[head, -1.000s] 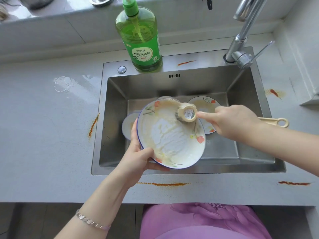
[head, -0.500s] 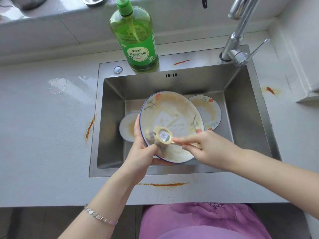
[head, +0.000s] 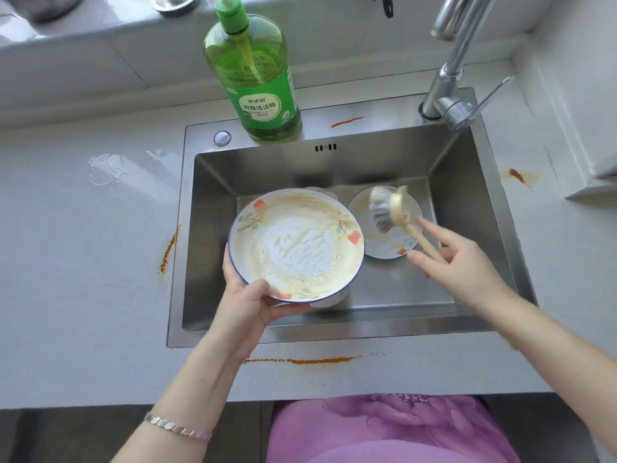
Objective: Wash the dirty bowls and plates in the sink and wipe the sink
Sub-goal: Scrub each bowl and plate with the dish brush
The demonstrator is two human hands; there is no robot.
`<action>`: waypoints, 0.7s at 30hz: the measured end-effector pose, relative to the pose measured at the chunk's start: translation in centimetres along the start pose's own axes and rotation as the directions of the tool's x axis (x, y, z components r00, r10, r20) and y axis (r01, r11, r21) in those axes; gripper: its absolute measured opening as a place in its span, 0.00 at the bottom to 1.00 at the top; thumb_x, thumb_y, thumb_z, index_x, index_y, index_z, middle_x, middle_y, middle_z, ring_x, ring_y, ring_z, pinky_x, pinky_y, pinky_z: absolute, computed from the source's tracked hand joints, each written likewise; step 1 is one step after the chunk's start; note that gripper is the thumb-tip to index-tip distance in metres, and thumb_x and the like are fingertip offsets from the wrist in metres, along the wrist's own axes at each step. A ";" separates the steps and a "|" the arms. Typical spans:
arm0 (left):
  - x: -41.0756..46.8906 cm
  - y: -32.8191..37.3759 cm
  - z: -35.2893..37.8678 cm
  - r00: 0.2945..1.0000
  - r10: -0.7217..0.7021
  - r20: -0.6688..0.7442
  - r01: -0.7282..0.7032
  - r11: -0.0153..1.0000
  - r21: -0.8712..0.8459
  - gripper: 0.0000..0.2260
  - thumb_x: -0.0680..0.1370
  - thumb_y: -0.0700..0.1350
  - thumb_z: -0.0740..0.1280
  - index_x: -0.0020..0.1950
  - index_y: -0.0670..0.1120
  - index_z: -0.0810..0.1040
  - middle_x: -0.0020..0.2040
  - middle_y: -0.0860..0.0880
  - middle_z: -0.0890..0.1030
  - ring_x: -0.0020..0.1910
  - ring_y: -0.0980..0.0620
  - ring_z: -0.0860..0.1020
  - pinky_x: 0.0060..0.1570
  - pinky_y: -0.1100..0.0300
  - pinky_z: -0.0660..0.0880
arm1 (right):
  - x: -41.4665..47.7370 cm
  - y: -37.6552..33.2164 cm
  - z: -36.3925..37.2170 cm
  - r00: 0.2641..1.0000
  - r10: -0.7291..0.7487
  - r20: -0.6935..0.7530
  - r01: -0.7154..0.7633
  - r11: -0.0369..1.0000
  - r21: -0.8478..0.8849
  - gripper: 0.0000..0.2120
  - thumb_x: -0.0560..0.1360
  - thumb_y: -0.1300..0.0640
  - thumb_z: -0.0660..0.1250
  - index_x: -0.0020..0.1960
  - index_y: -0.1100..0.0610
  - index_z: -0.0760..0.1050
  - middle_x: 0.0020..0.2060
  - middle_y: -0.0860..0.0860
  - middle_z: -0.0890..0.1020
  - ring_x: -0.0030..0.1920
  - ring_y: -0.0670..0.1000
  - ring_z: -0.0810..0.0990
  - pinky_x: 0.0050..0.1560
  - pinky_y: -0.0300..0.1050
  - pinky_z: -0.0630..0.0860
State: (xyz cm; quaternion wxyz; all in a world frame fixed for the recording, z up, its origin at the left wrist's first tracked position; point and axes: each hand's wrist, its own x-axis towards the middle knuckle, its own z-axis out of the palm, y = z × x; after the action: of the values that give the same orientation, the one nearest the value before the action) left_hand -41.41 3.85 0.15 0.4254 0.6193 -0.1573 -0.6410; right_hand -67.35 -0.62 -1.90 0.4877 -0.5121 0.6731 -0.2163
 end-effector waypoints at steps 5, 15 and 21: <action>0.2 -0.6 0.3 0.996 -0.056 0.067 0.054 0.998 0.028 0.42 0.71 0.22 0.55 0.71 0.64 0.60 0.61 0.49 0.72 0.55 0.39 0.77 0.37 0.45 0.80 | 0.1 0.2 1.7 0.933 0.269 0.240 -0.351 0.834 0.426 0.20 0.73 0.54 0.68 0.63 0.55 0.71 0.42 0.57 0.84 0.17 0.41 0.57 0.16 0.31 0.55; 2.5 -0.3 1.2 0.946 -0.295 0.137 0.272 0.948 0.167 0.35 0.71 0.25 0.53 0.69 0.58 0.63 0.62 0.45 0.72 0.55 0.38 0.77 0.36 0.47 0.81 | -0.1 -0.9 1.3 0.920 0.220 0.323 -0.382 0.681 0.625 0.07 0.73 0.65 0.65 0.48 0.54 0.71 0.25 0.48 0.67 0.17 0.40 0.57 0.15 0.31 0.52; 2.8 -2.0 2.3 0.962 0.208 0.175 -0.268 0.627 0.731 0.28 0.77 0.50 0.64 0.75 0.53 0.57 0.71 0.56 0.61 0.69 0.57 0.61 0.68 0.59 0.59 | 0.1 -1.6 2.8 0.937 0.333 0.105 -0.322 0.706 0.631 0.06 0.74 0.64 0.66 0.45 0.54 0.71 0.22 0.49 0.73 0.16 0.41 0.57 0.15 0.31 0.51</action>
State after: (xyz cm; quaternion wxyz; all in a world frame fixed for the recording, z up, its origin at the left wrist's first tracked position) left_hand -43.87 2.23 -2.77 0.2078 0.6887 -0.5026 -0.4795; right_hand -64.11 -0.73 -1.84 0.6573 -0.1860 0.6429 -0.3465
